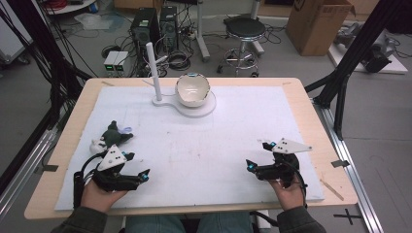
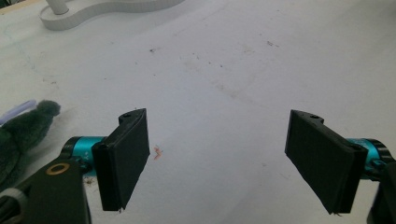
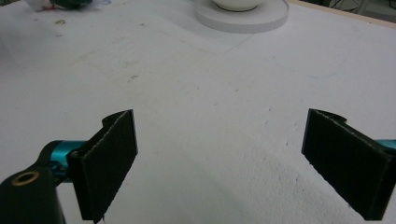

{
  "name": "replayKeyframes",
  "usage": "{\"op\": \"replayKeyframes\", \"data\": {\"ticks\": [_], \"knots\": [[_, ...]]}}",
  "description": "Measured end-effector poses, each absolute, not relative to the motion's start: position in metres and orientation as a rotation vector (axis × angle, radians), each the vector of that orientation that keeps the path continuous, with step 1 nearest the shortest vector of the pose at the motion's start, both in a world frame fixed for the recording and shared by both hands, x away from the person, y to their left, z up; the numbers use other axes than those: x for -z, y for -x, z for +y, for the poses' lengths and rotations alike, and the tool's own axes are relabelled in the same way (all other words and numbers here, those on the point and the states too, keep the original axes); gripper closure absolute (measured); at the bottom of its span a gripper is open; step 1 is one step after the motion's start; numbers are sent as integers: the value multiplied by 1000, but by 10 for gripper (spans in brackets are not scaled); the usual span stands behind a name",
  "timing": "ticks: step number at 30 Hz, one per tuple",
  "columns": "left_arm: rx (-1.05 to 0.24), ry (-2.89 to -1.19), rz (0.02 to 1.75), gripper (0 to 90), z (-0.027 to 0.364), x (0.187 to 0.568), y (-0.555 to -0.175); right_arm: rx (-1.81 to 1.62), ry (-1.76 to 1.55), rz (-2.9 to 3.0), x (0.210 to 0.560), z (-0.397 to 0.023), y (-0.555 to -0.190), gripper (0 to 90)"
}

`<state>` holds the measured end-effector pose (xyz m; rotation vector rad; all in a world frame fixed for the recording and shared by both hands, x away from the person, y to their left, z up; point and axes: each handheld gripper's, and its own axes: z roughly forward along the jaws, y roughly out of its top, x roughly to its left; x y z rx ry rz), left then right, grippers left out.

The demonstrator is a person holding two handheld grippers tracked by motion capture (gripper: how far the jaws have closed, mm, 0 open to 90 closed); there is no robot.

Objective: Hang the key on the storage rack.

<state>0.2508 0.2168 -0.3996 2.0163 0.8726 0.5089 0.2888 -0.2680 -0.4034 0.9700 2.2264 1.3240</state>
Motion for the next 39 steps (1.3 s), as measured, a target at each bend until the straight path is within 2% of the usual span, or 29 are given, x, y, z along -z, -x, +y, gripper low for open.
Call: {"op": "replayKeyframes", "data": {"ticks": [27,39], "knots": [[-512,-1993,863,235,220,394,-251,-1324,-972,2215,403,-269,-287,97],[-551,-2012,833,240,232,368,-253,-1290,-935,2226,398,-266,-281,97]]}}
